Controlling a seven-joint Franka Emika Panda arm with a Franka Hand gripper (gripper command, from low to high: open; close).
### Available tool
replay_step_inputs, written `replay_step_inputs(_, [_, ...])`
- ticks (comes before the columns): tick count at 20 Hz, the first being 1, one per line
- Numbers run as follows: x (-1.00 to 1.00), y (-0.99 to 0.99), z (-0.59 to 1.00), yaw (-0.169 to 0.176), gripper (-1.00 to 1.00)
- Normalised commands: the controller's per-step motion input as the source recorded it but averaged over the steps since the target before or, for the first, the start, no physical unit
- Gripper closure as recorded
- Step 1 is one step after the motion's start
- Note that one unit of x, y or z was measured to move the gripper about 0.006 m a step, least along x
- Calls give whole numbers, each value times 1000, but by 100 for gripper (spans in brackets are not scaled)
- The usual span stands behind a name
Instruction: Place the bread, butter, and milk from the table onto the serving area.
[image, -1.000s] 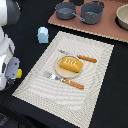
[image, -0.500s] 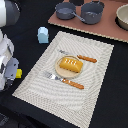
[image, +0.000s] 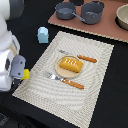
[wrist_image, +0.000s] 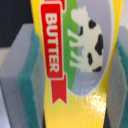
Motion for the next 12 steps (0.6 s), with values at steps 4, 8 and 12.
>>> replay_step_inputs(4, [1000, -39, 749, 0, 100])
replay_step_inputs(8, [1000, -84, 508, 0, 100])
replay_step_inputs(12, [987, -119, 280, -11, 100])
